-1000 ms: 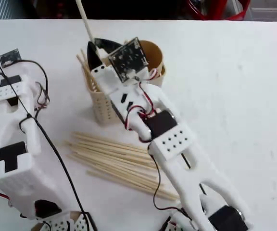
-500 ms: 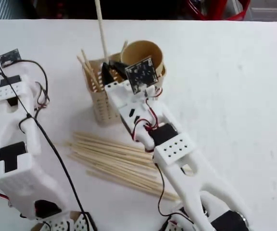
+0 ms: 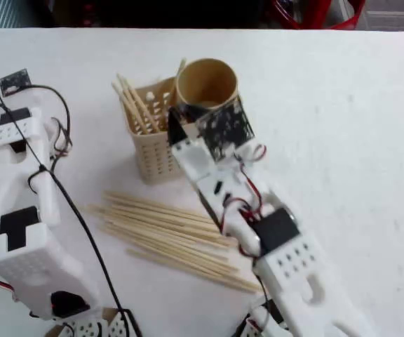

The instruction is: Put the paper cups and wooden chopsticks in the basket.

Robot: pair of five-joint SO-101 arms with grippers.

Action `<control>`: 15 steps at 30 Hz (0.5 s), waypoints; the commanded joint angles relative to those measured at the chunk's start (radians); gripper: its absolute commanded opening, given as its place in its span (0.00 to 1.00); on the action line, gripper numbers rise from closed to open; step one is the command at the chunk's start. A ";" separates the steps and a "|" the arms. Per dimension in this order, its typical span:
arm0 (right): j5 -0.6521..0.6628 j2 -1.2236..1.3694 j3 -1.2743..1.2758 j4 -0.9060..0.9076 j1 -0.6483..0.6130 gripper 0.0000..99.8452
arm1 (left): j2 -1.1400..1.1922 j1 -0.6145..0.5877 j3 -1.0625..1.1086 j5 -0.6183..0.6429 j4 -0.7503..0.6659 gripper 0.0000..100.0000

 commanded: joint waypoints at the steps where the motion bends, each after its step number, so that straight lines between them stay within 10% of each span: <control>1: 0.267 -0.217 -0.068 0.570 0.027 0.03 | -0.071 -0.007 -0.158 -0.245 0.180 0.09; 9: 0.428 -0.240 0.166 0.863 0.255 0.02 | -0.346 0.105 -0.287 -0.844 0.701 0.09; 15: 0.542 -0.228 0.387 0.785 0.263 0.02 | -0.499 0.131 0.103 -1.355 0.678 0.18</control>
